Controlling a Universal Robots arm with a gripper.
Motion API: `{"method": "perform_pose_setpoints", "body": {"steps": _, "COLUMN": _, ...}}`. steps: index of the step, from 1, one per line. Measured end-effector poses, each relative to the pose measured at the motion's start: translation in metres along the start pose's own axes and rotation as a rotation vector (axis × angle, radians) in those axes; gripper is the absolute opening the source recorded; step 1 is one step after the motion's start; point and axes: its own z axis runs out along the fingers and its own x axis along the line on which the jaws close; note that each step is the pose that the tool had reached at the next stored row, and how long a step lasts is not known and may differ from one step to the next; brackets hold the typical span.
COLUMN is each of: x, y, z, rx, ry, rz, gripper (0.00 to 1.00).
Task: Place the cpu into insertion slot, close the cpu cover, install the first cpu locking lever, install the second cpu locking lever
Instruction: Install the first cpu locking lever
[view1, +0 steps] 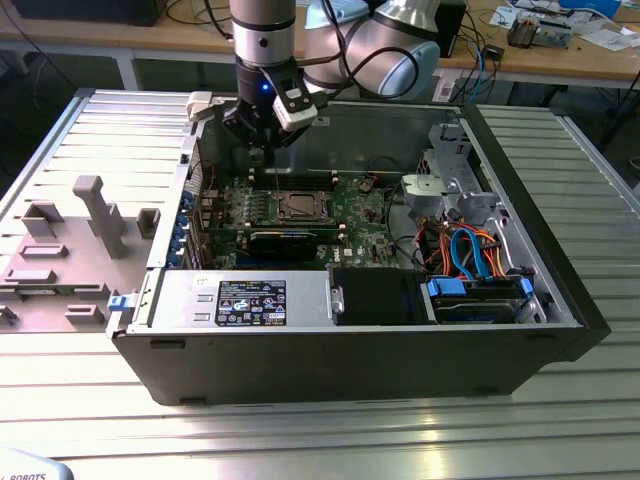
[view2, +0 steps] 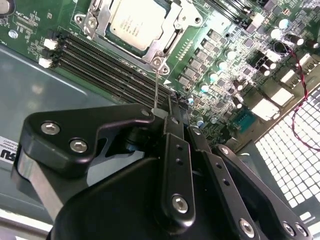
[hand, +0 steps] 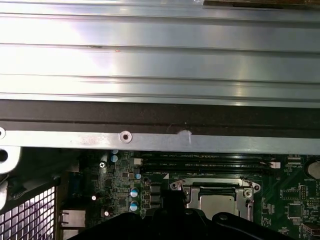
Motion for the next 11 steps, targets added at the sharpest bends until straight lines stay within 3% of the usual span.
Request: {"method": "perform_pose_setpoints", "body": {"steps": 11, "x": -0.0032, "y": -0.0001, "z": 0.0007, "rx": 0.0001, "ry": 0.0, "rz": 0.0, "gripper": 0.11}}
